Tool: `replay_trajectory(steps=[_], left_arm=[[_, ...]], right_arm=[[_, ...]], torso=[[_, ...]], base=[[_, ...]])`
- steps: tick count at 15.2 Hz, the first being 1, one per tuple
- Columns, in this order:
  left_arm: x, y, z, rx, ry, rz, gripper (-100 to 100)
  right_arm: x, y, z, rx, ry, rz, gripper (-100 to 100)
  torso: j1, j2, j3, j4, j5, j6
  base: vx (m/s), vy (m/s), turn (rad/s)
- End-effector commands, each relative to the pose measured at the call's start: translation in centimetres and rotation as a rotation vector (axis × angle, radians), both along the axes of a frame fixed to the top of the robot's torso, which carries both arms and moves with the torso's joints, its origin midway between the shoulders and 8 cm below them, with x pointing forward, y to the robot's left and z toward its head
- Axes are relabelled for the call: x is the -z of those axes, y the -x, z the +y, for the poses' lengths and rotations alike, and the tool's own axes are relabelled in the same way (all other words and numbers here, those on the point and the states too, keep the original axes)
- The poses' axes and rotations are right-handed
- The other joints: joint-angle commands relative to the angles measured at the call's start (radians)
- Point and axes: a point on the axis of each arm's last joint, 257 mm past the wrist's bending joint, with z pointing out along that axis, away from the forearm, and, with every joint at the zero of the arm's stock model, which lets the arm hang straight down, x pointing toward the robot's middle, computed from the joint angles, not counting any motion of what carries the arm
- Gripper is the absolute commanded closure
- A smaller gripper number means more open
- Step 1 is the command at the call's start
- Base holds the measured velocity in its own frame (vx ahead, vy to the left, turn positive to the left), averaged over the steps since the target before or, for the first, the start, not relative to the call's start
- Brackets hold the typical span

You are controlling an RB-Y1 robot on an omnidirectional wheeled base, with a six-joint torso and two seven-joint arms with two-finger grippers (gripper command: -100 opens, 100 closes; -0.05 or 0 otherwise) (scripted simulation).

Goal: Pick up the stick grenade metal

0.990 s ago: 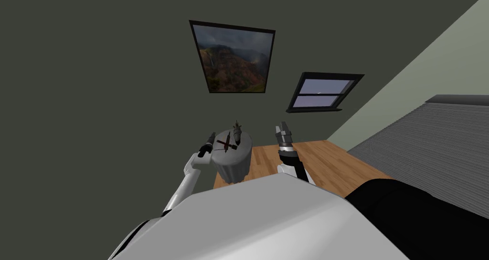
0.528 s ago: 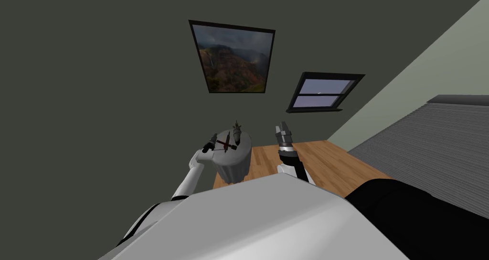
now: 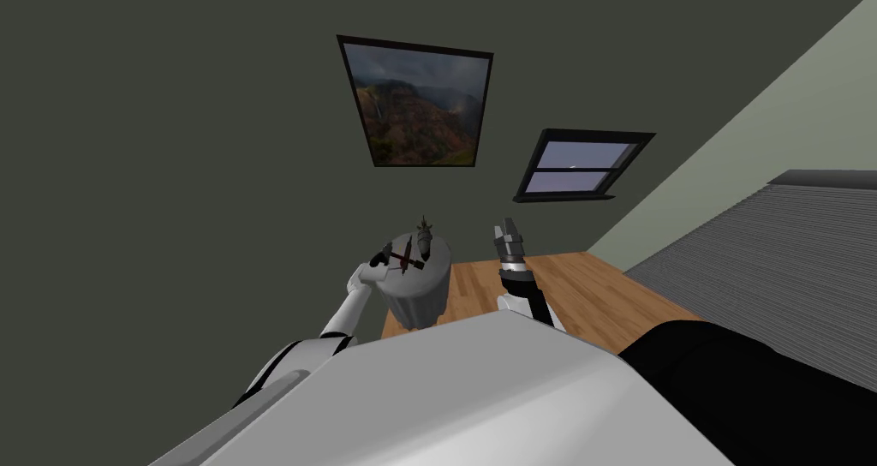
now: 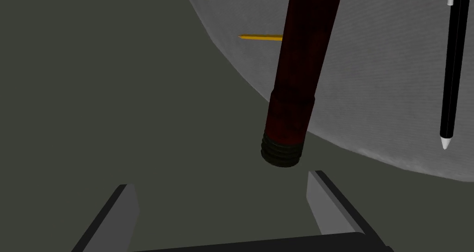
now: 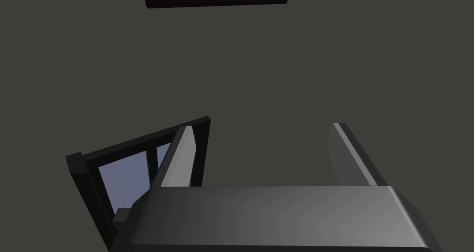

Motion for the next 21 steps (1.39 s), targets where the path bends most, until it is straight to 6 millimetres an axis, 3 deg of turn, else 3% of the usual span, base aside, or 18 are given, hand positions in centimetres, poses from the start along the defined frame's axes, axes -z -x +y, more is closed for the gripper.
replay_trajectory(steps=[1, 10, 21], left_arm=[[0.5, -0.6, -0.5, -0.005, 0.0, 0.044, -100], [4.5, -0.1, -1.4, -0.031, -0.012, 0.221, -100], [7.0, 1.1, -3.3, -0.048, -0.034, 0.397, -100]], right_arm=[[0.0, 0.0, 0.0, 0.0, 0.0, 0.0, 0], [0.0, 0.0, 0.0, 0.0, 0.0, 0.0, 0], [0.0, 0.0, 0.0, 0.0, 0.0, 0.0, 0]], torso=[[0.0, 0.0, 0.0, 0.0, 0.0, 0.0], [0.0, 0.0, 0.0, 0.0, 0.0, 0.0], [0.0, 0.0, 0.0, 0.0, 0.0, 0.0]], base=[[0.004, -0.014, 0.007], [0.007, -0.015, 0.004], [0.007, -0.012, 0.002]])
